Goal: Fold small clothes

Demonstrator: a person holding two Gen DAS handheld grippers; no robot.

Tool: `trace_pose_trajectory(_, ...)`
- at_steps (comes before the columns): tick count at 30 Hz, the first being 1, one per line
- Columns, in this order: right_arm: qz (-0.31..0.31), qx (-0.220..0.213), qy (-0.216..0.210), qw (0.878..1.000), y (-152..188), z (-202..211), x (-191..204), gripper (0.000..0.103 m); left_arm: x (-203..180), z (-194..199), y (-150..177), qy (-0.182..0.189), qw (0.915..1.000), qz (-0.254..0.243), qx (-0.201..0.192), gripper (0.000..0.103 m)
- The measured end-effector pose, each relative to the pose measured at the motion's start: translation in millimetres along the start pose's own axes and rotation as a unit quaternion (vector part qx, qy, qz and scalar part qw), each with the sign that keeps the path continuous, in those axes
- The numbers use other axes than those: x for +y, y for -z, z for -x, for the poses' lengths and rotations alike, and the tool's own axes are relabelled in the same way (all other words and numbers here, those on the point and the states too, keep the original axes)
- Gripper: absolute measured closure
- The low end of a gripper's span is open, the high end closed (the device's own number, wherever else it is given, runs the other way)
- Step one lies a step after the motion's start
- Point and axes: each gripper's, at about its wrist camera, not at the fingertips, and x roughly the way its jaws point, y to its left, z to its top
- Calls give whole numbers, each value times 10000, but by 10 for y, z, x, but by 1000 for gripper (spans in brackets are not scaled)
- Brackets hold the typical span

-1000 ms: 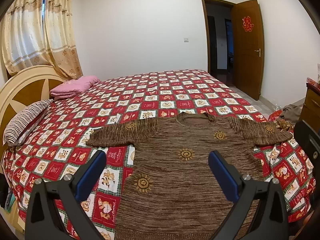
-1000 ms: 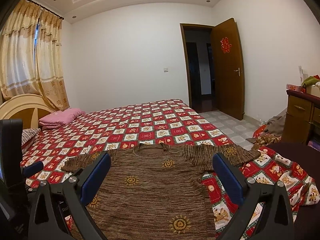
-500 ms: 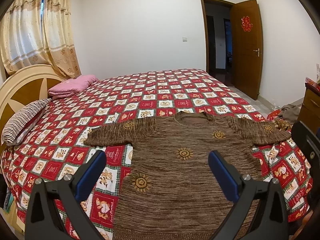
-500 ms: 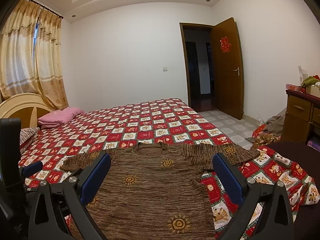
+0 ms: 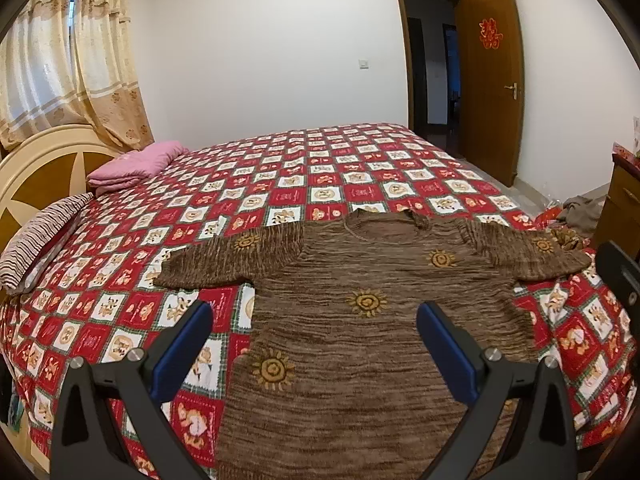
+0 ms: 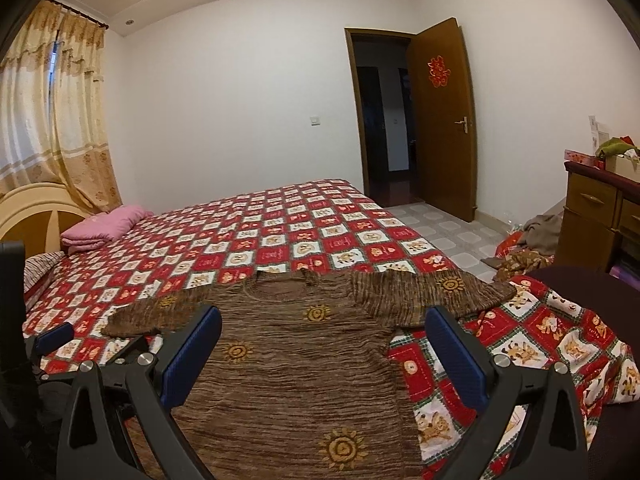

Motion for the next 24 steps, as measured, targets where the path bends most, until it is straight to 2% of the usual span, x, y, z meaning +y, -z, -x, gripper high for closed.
trace_pose_trajectory(5,-149,132,123,9997,-10,-288,-161,1,-17,-231,-54,18,9998,-79,177,0)
trace_pose_trajectory(12,-169,208,87,9996,-52,-614,-444,1,-69,-562,-140,76,9993,-184,309,0)
trace_pose_trajectory(14,-309,180,82,9993,-79,-685,-646,1,-86,-680,-164,173,9990,-208,357,0)
trace_pose_trajectory(17,-646,228,295,9972,-117,-790,-1074,2,-54,-892,-176,457,9980,-210,380,0)
trace_pose_trajectory(18,-806,270,387,9956,-127,-831,-1276,5,-28,-978,-171,472,9979,-190,402,0)
trace_pose_trajectory(21,-1402,534,623,9867,-132,-937,-1831,38,58,-1292,-146,325,9982,-57,502,0)
trace_pose_trajectory(22,-1825,650,687,9786,-107,-991,-2116,41,89,-1400,-134,272,9981,-2,550,0)
trace_pose_trajectory(24,-2491,736,660,9634,-51,-1074,-2506,41,155,-1621,-97,183,9977,126,639,1)
